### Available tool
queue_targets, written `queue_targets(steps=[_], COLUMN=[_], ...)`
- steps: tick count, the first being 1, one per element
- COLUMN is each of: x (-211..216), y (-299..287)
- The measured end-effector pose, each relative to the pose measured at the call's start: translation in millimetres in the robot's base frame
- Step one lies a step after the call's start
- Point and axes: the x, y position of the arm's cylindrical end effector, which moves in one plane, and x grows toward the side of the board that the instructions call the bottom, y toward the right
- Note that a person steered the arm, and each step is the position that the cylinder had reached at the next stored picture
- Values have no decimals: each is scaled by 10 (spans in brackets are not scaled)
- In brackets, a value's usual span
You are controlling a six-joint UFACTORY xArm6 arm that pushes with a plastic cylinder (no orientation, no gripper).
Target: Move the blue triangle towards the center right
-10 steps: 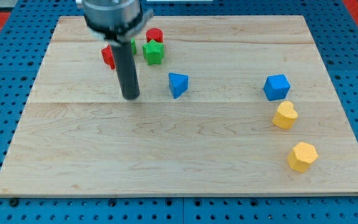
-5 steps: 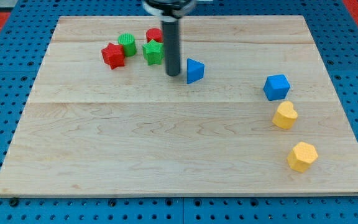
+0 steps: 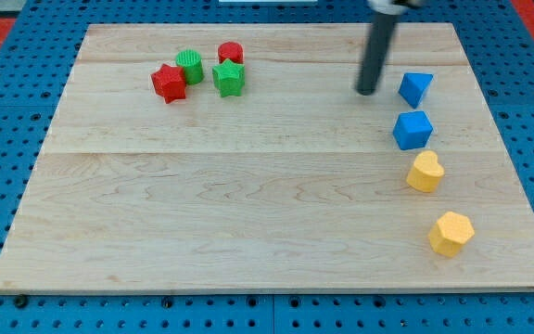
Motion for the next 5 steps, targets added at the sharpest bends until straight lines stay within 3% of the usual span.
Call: queue_targets(steps=[1,2,3,5], x=[-326,-280,112,182], y=[615,1504,1585,1194])
